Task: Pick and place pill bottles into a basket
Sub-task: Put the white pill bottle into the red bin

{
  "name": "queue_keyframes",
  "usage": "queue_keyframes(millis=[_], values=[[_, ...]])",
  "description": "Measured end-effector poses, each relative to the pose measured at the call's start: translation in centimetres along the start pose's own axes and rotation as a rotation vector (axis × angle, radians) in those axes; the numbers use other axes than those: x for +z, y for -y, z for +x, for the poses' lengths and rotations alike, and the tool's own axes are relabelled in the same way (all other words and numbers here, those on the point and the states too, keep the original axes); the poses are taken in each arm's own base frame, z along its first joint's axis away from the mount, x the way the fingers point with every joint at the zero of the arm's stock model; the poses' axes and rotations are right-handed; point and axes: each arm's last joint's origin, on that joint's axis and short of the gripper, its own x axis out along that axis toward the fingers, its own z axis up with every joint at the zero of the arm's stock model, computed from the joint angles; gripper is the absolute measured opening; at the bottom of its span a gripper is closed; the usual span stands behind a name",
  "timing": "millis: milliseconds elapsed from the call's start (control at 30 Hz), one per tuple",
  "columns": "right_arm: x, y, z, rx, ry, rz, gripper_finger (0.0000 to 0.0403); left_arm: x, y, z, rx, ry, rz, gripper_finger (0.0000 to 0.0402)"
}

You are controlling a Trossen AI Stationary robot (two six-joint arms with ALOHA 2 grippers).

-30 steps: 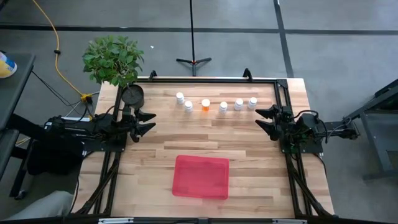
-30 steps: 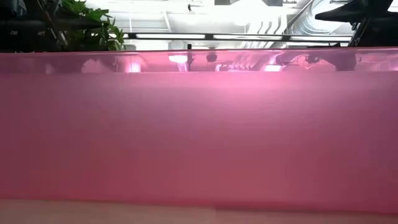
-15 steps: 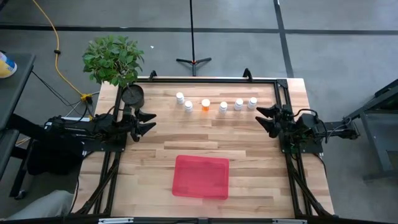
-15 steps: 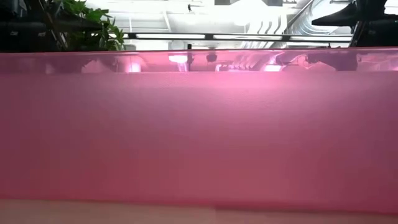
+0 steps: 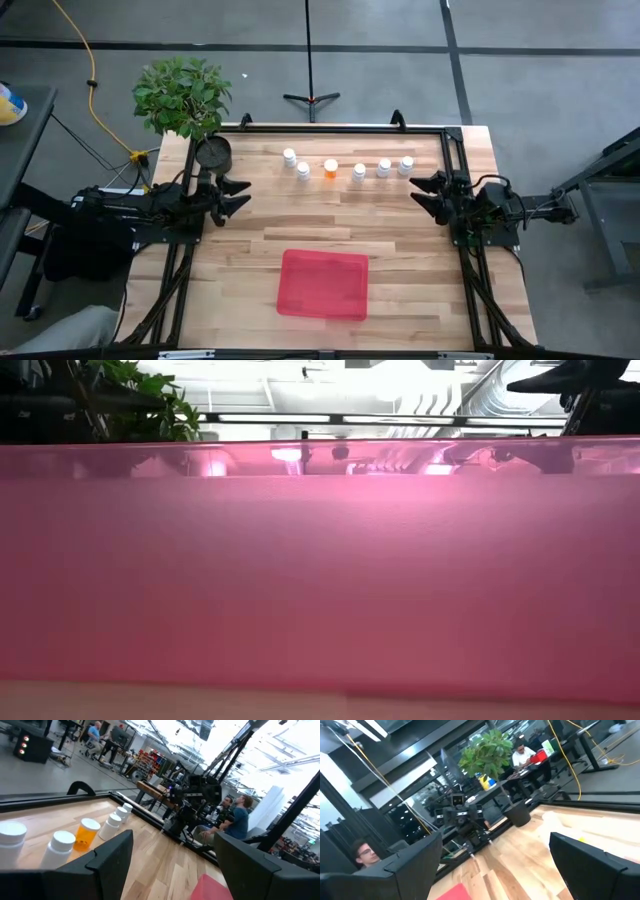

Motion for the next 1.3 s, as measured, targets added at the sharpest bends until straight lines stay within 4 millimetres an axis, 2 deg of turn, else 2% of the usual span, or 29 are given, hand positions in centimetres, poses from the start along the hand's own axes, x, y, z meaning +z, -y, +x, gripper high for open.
queue_keyframes(millis=[367, 567, 1000, 1300], values=[[-0.2, 0.6, 0.0, -0.130, 0.027, -0.065, 0.0358, 0.0, 0.0, 0.0, 0.007, 0.004, 0.003, 0.0310], [-0.5, 1.3, -0.2, -0.302, 0.050, -0.153, 0.0358, 0.0, 0.0, 0.0, 0.007, 0.003, 0.003, 0.0310], [0.0, 2.3, -0.8, -0.696, 0.137, -0.502, 0.0358, 0.0, 0.0, 0.0, 0.007, 0.003, 0.002, 0.0310], [0.2, 2.5, -1.1, -0.854, 0.194, -0.529, 0.0358, 0.0, 0.0, 0.0, 0.006, 0.003, 0.001, 0.0310]])
